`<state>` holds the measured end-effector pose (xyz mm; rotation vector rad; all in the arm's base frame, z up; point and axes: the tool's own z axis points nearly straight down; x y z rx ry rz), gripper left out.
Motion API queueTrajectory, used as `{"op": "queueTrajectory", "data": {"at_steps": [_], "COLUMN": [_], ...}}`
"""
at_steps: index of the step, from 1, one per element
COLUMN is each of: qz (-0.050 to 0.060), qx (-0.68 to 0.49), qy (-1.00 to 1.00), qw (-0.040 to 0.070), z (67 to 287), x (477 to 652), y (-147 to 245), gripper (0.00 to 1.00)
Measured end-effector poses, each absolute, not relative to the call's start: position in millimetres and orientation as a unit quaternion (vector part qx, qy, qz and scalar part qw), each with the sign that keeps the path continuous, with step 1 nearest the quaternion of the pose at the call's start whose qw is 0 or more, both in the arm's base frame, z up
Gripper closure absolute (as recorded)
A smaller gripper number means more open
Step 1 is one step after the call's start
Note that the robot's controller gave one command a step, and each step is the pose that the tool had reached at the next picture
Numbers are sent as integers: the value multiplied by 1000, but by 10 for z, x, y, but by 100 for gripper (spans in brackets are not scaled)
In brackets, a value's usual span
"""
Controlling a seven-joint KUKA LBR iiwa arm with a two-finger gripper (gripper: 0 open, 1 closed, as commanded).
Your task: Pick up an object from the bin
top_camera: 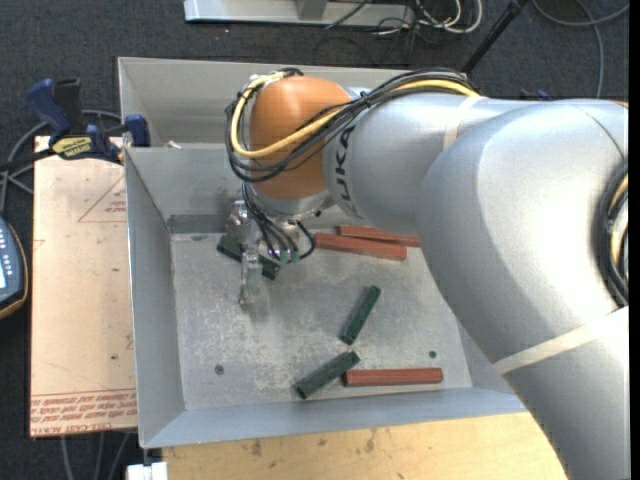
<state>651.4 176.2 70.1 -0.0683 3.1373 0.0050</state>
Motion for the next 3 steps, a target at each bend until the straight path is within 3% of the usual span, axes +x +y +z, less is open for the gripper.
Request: {"op": "queueTrajectory", "data": {"at_steps": [1,2,3], "qz": [1,1,3], "qx": [60,61,87], "qy": [998,998,996], "qw": [-4,1,6], "z": [699,707,2022], "x": [6547,6571,6565], "y": [1411,1398,1645], "gripper": [0,100,100]}}
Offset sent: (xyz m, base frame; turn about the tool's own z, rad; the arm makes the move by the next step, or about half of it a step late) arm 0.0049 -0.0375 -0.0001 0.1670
